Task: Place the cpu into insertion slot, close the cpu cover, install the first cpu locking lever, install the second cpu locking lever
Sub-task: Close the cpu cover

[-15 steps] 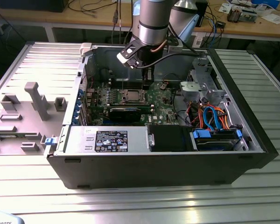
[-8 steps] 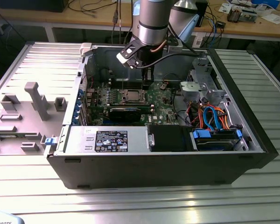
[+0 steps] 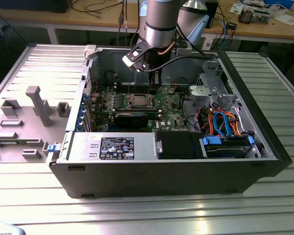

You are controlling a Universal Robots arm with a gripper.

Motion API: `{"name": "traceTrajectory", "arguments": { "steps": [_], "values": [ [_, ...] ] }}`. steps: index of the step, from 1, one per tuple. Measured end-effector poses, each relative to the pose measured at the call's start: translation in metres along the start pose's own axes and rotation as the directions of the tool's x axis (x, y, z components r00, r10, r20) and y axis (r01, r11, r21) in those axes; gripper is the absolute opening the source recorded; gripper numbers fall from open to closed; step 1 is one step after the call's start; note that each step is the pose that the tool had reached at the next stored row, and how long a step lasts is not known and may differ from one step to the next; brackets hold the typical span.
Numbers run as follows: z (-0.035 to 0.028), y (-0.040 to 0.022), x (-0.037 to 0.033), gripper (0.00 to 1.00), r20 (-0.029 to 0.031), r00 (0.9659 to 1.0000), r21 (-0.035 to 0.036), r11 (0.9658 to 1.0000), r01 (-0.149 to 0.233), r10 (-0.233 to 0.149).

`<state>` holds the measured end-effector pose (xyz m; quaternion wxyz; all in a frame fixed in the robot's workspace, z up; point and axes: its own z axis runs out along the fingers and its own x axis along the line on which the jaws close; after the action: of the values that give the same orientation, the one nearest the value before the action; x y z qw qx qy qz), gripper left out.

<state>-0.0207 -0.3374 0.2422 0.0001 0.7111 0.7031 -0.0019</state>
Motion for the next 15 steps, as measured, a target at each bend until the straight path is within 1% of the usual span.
{"name": "traceTrajectory", "arguments": {
  "steps": [5, 11, 15],
  "values": [
    [0.0001, 0.0000, 0.0000, 0.11, -0.0001, 1.0000, 0.0000, 1.0000, 0.000, 0.000],
    [0.0005, -0.0058, -0.0002, 0.11, -0.0003, 1.0000, 0.0000, 1.0000, 0.000, 0.000],
    [0.0007, -0.0079, -0.0002, 0.11, -0.0002, 1.0000, 0.0000, 1.0000, 0.000, 0.000]
  ]
}}
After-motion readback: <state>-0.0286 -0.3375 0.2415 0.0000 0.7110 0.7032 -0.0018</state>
